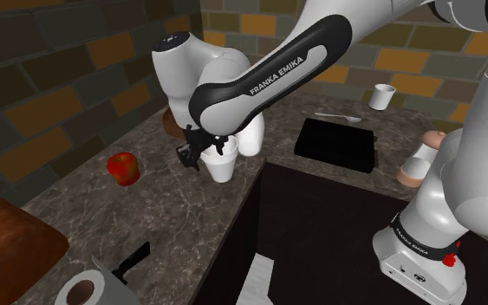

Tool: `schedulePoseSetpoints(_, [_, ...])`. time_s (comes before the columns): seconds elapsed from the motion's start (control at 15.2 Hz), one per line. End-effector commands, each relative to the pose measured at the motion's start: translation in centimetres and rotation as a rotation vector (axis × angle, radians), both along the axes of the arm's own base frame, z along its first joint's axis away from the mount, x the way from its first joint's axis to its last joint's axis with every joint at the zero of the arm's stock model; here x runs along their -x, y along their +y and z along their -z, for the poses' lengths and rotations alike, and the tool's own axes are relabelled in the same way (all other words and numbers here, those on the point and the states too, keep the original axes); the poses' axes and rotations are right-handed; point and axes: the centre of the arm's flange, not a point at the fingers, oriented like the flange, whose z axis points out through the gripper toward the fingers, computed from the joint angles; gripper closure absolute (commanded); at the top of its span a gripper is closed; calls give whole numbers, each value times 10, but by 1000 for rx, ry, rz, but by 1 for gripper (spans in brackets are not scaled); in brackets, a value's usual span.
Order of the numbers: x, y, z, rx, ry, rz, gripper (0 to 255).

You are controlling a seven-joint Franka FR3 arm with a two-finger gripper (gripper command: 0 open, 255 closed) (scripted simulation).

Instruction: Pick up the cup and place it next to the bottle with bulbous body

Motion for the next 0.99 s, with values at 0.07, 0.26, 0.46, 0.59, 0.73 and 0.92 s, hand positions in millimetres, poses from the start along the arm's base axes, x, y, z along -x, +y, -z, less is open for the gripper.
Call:
schedulePoseSetpoints(0.07, [0, 0, 0, 0, 0, 0, 0])
schedulePoseSetpoints(0.26, [3, 4, -26, 0, 0, 0, 0])
schedulePoseSetpoints(0.46, [5, 7, -49, 0, 0, 0, 0])
schedulePoseSetpoints(0.59, [5, 7, -49, 0, 0, 0, 0])
schedulePoseSetpoints(0.73, [5, 7, -49, 0, 0, 0, 0])
schedulePoseSetpoints(0.92, [5, 7, -49, 0, 0, 0, 0])
